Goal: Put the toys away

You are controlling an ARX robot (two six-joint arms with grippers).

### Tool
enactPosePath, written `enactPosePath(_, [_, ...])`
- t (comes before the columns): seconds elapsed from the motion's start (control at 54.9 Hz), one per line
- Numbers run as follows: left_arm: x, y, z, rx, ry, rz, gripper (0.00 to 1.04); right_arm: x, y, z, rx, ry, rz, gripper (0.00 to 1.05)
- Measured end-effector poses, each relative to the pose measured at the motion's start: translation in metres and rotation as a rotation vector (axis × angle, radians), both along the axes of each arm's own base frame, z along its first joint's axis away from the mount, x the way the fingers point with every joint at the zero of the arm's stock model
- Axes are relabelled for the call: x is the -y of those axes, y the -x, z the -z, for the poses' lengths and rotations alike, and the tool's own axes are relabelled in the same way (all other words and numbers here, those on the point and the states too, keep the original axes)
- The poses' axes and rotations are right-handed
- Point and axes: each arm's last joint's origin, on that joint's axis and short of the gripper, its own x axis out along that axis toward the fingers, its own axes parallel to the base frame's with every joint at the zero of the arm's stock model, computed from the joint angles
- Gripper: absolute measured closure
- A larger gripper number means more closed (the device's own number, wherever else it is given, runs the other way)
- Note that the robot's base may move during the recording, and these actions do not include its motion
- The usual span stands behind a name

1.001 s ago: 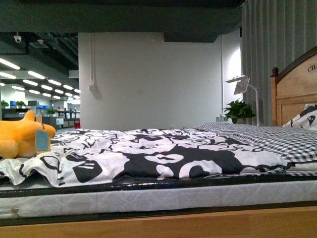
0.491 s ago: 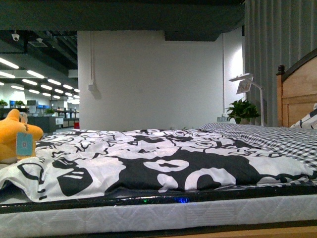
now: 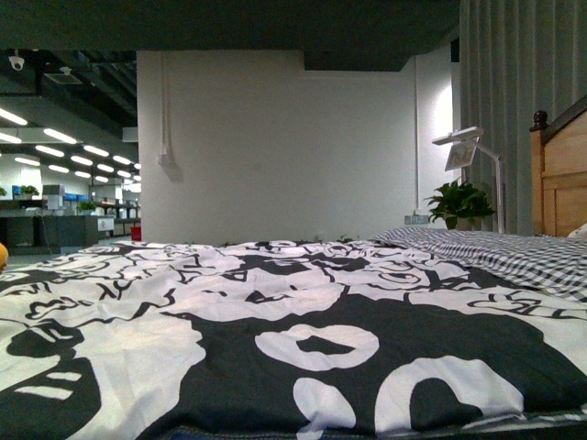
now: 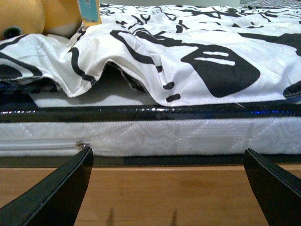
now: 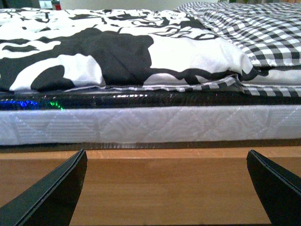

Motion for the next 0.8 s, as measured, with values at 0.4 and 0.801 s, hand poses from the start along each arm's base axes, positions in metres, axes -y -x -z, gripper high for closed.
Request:
enactPosePath(0.4, [0.0,0.0,0.0,0.0,0.0,0.0,0.06,0.0,0.0,0.0,0.0,0.0,0.0,0.02])
enactPosePath(0.801, [0.0,0.0,0.0,0.0,0.0,0.0,0.06,0.0002,0.0,0.0,0.0,0.0,0.006,0.02])
